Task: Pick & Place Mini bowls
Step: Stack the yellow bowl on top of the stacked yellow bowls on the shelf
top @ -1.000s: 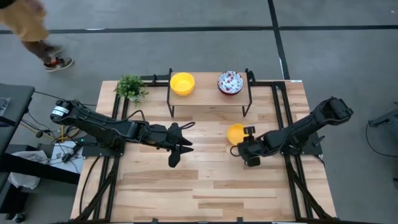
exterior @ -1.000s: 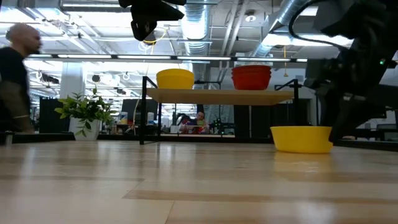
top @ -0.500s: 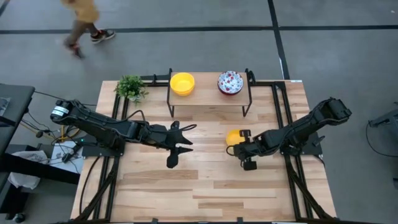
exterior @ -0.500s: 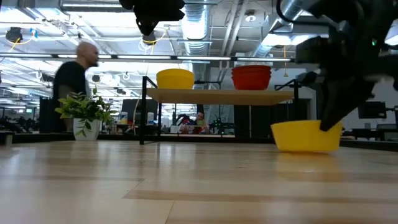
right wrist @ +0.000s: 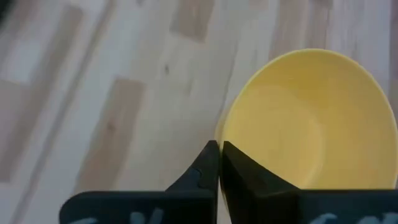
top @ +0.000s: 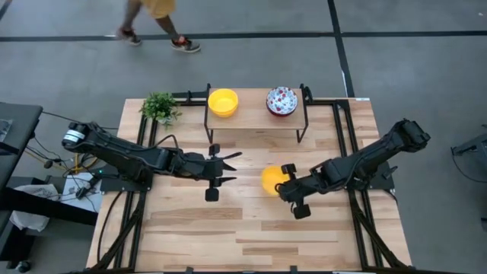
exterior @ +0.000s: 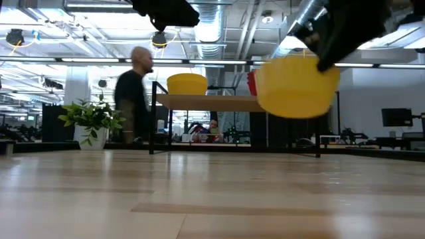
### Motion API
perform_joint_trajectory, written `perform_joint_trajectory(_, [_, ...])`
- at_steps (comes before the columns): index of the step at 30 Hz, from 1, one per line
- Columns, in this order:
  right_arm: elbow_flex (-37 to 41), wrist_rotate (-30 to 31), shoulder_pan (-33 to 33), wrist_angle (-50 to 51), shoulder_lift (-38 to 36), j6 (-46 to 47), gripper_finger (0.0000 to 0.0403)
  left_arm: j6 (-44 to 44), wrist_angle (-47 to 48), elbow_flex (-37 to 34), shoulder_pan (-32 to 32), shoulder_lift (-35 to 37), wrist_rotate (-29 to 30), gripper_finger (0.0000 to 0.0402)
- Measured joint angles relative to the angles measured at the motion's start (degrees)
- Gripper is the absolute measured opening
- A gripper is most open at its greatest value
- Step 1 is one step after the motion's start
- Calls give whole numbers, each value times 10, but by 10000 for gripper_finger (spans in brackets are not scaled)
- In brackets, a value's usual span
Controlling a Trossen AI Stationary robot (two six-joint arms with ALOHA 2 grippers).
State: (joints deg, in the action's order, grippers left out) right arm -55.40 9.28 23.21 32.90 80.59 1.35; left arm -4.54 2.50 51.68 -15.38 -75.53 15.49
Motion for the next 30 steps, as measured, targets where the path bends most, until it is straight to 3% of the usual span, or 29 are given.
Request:
perform_joint_trajectory(12, [-61,-90,-13,1,0,-29,0,-180,-19,0,-4,-75,21,175])
perform_joint_trajectory(23, [-61,-110,-17,2,3,-35,0,-302,-109,0,-19,-132,26,171])
perform_joint_trajectory(30, [-63,-134,-29,-5,18,-59,0,-347,-115,45,-24,-172,25,170])
